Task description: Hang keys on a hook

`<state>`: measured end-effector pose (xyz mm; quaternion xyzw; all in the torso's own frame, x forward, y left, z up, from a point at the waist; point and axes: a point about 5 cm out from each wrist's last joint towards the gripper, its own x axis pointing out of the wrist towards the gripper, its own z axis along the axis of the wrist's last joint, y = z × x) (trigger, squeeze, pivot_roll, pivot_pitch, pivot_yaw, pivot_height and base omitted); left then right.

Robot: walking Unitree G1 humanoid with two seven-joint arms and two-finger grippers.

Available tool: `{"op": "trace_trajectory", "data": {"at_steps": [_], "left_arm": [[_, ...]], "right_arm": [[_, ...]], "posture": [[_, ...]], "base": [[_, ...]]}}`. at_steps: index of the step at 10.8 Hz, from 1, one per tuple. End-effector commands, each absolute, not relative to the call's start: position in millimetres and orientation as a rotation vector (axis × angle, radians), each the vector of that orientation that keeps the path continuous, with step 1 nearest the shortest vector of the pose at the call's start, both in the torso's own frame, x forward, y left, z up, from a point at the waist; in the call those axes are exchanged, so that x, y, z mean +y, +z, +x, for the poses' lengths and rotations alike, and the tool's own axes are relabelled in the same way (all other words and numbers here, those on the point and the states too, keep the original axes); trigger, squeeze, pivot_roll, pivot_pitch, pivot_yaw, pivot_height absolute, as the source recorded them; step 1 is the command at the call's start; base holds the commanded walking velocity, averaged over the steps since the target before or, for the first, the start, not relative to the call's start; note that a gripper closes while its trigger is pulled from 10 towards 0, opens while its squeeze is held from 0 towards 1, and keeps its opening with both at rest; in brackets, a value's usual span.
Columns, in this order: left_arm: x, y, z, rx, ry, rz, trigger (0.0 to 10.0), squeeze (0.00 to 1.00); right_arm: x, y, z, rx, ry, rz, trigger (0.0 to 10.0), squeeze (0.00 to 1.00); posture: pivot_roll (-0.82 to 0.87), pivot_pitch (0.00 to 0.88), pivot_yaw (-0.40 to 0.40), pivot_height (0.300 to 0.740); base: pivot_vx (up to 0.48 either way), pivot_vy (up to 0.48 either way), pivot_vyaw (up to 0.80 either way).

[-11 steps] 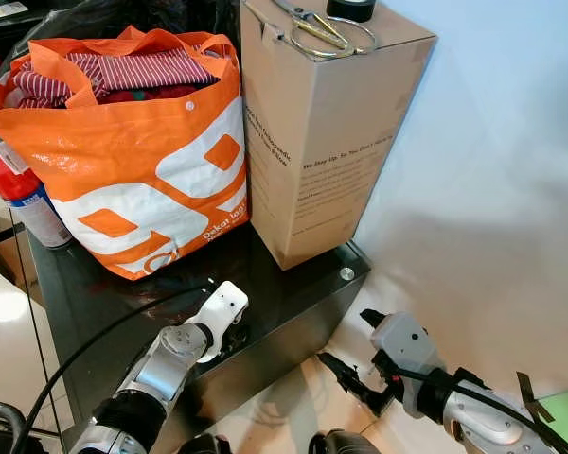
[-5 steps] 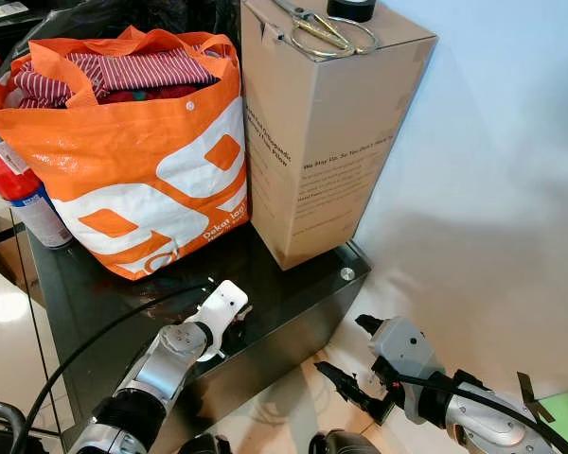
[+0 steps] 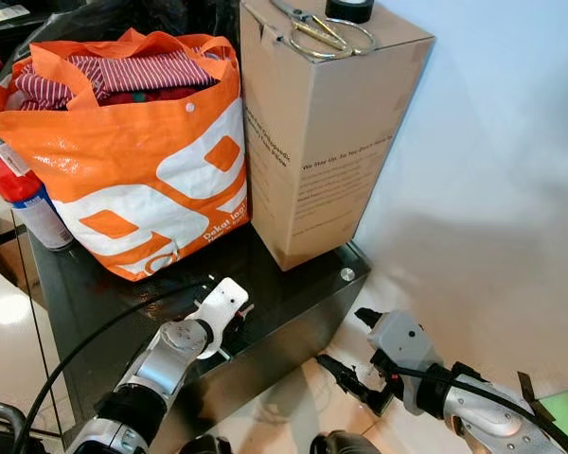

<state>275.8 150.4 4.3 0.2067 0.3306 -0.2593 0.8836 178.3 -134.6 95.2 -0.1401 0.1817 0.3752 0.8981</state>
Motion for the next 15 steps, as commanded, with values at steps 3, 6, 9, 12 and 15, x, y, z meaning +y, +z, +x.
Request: {"op": "trace_trajectory", "data": {"at_steps": [3,6,9,12,15], "left_arm": [[157.7,-1.3,272.8,0.730,-0.527,0.421,0.0,0.00],[169.1,8.2,276.0,0.699,-0.512,0.412,0.0,0.00],[190.9,57.4,289.0,0.512,-0.545,0.381,0.0,0.00],[189.0,96.7,293.0,0.397,-0.640,0.244,0.0,0.00],[197.1,152.0,272.0,0.225,-0.915,-0.217,0.0,0.00]], "right_arm": [[-137.8,97.0,186.0,0.359,0.756,-0.306,10.0,0.00],[-141.1,95.7,188.2,0.356,0.734,-0.294,10.0,0.00],[-143.5,99.0,191.5,0.341,0.716,-0.260,10.0,0.00],[-143.6,97.0,191.3,0.341,0.728,-0.254,10.0,0.00],[-146.5,97.6,195.4,0.312,0.639,-0.221,10.0,0.00]], "posture": [[-0.19,0.052,-0.025,0.732],[-0.18,0.053,-0.027,0.732],[-0.17,0.059,-0.038,0.732],[-0.16,0.039,-0.041,0.732],[-0.15,0.002,-0.046,0.732]], "base": [[0.000,0.000,0.00],[0.000,0.000,0.00],[0.000,0.000,0.00],[0.000,0.000,0.00],[0.000,0.000,0.00]]}}
